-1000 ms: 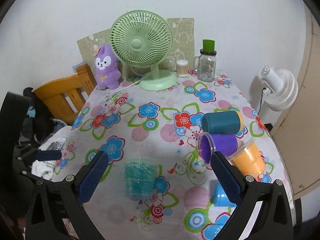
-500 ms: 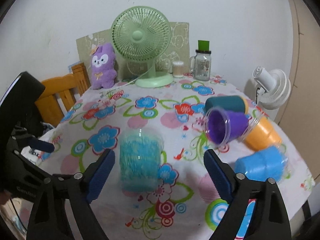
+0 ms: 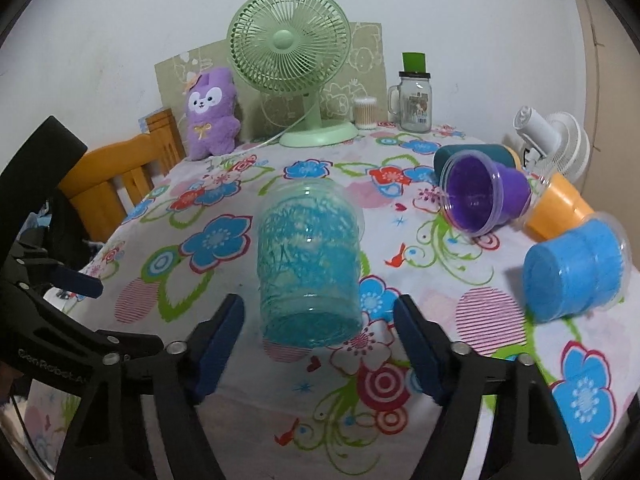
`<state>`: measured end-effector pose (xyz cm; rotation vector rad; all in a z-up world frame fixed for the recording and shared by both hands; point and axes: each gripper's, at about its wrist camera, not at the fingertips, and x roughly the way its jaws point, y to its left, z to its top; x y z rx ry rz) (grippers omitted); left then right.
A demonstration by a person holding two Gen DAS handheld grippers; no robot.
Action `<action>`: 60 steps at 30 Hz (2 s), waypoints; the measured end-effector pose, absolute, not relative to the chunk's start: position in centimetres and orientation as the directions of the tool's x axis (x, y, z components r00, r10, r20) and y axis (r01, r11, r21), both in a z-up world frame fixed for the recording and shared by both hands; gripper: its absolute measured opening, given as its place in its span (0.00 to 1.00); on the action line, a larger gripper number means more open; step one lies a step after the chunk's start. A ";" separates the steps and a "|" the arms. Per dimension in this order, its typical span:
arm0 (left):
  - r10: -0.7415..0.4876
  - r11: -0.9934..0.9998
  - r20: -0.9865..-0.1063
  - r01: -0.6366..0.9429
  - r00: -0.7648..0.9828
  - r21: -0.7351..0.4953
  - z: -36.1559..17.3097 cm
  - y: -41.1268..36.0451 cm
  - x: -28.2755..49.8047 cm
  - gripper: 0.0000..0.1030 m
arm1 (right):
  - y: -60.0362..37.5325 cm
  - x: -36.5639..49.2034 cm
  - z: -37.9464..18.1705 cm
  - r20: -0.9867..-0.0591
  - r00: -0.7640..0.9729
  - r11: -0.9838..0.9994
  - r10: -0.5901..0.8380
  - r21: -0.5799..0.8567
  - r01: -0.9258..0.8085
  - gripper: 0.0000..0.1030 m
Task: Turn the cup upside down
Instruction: 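Move the right tool to the teal cup and close it around the cup, then lift and rotate the teal cup with the right tool so its rim faces down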
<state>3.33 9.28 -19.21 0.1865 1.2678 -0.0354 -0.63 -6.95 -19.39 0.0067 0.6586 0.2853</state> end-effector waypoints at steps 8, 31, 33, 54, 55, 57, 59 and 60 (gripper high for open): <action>0.048 0.988 -0.954 0.129 0.295 0.089 -19.2 9.4 3.5 0.94 | -6.4 -0.3 -19.4 -0.615 0.747 0.961 0.255 0.078 -0.264 0.55; -0.069 0.997 -0.966 -0.003 0.248 -0.072 -13.3 8.4 3.7 0.94 | -7.3 4.2 -11.4 -0.812 0.547 0.940 0.203 0.006 -0.341 0.55; -0.078 0.996 -0.964 -0.012 0.252 -0.084 -13.0 8.3 3.6 0.94 | -7.3 4.6 -11.1 -0.831 0.515 0.932 0.211 0.012 -0.363 0.55; -0.102 0.981 -0.957 -0.134 0.270 -0.143 -12.4 9.1 3.3 0.94 | -4.4 8.0 -10.7 -0.959 0.249 0.848 0.137 -0.017 -0.529 0.55; -0.102 0.981 -0.958 -0.134 0.268 -0.142 -12.5 9.1 3.3 0.94 | -4.3 8.1 -10.8 -0.963 0.234 0.845 0.133 -0.013 -0.535 0.55; -0.106 0.980 -0.958 -0.134 0.265 -0.146 -12.7 9.1 3.3 0.94 | -3.9 8.2 -11.0 -0.970 0.212 0.837 0.119 -0.017 -0.547 0.55; -0.112 0.979 -0.958 -0.135 0.262 -0.151 -12.8 9.2 3.3 0.94 | -3.5 8.4 -11.3 -0.976 0.194 0.832 0.100 -0.024 -0.554 0.55; -0.110 0.979 -0.959 -0.137 0.260 -0.150 -12.9 9.3 3.4 0.94 | -3.3 8.5 -11.5 -0.979 0.184 0.833 0.093 -0.025 -0.553 0.55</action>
